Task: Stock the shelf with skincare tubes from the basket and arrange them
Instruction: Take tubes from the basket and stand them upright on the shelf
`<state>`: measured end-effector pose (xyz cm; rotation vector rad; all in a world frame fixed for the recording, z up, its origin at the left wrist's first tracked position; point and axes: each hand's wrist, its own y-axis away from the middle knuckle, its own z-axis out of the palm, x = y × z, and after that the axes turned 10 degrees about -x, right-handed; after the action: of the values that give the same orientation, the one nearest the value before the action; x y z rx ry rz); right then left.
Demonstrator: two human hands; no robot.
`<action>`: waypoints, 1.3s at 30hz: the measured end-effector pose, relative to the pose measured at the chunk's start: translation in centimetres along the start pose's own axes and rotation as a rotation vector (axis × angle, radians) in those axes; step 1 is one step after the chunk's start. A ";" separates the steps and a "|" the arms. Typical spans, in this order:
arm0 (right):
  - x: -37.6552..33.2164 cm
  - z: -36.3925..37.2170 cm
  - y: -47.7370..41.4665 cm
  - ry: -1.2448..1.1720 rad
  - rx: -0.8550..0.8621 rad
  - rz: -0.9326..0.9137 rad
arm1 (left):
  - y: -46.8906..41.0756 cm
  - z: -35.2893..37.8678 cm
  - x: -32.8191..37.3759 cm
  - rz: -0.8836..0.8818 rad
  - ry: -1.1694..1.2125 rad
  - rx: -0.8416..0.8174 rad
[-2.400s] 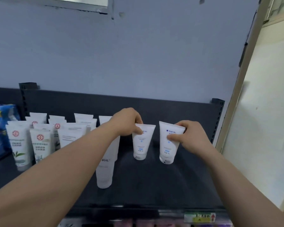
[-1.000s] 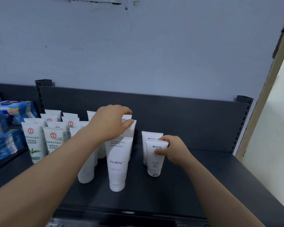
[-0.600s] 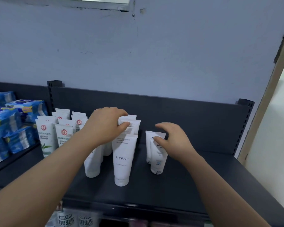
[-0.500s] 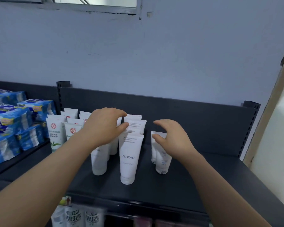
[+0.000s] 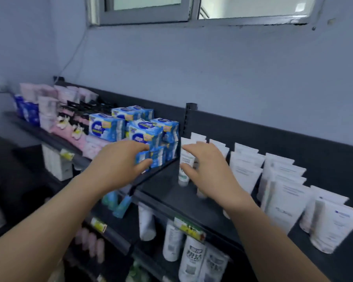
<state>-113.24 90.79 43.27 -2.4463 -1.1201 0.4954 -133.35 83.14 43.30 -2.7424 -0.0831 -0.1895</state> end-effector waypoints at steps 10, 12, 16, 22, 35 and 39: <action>-18.4 15.9 -10.8 -0.198 -0.188 -0.228 | 9.1 -3.4 -23.4 -0.365 -0.103 -0.144; -21.9 19.2 -12.2 -0.263 -0.222 -0.245 | 11.1 -3.2 -27.6 -0.421 -0.108 -0.170; -27.1 26.1 -13.8 -0.315 -0.358 -0.268 | 15.3 -1.0 -34.9 -0.550 -0.082 -0.250; -30.3 37.1 -15.1 -0.341 -0.537 -0.283 | 19.6 5.0 -43.2 -0.723 -0.041 -0.409; -31.8 62.1 -17.1 -0.553 -1.032 -0.115 | 24.0 22.1 -56.2 -1.079 0.181 -0.510; -33.5 68.9 -15.0 -0.575 -1.163 -0.051 | 26.5 27.2 -58.2 -1.161 0.206 -0.473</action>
<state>-175.88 88.39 -3.28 -3.3015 -2.1572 0.6769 -185.37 67.34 0.05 -2.7003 -1.7414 -0.8706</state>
